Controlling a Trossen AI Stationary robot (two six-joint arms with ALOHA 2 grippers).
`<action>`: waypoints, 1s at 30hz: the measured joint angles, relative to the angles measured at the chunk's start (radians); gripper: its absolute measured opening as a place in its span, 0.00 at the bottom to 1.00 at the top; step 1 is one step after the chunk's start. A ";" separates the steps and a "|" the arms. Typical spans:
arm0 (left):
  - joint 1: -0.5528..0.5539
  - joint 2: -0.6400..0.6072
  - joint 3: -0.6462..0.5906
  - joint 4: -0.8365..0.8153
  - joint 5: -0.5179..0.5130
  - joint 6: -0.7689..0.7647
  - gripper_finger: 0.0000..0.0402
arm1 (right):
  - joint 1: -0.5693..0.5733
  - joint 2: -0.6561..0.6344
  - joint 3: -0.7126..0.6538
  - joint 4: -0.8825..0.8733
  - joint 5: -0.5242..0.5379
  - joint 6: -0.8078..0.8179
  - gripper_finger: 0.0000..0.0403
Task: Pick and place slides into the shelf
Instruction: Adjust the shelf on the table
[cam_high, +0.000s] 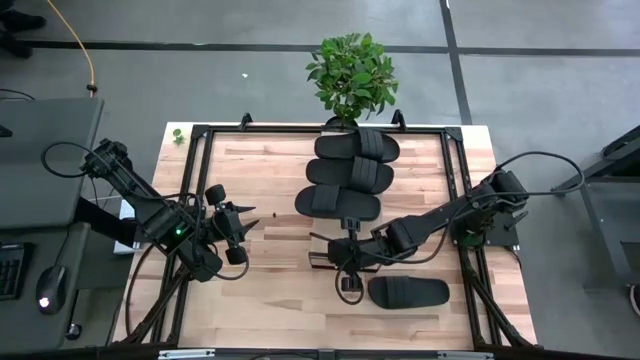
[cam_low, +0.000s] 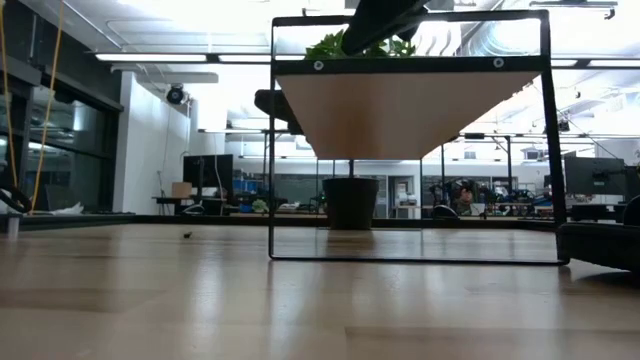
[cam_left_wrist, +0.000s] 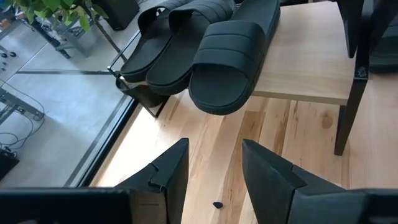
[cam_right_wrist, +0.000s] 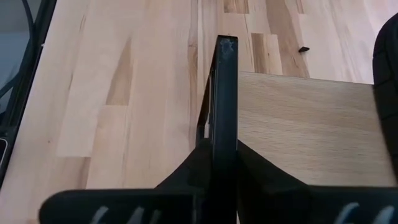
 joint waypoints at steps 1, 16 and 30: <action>0.000 0.000 0.000 0.000 0.000 0.000 0.33 | 0.000 0.000 0.000 0.000 -0.001 -0.003 0.07; 0.000 0.000 0.000 0.000 0.000 0.000 0.33 | 0.000 0.000 0.000 0.000 0.002 -0.022 0.04; 0.000 0.000 0.000 0.000 0.000 0.000 0.33 | -0.013 0.001 0.000 0.021 -0.005 -0.053 0.04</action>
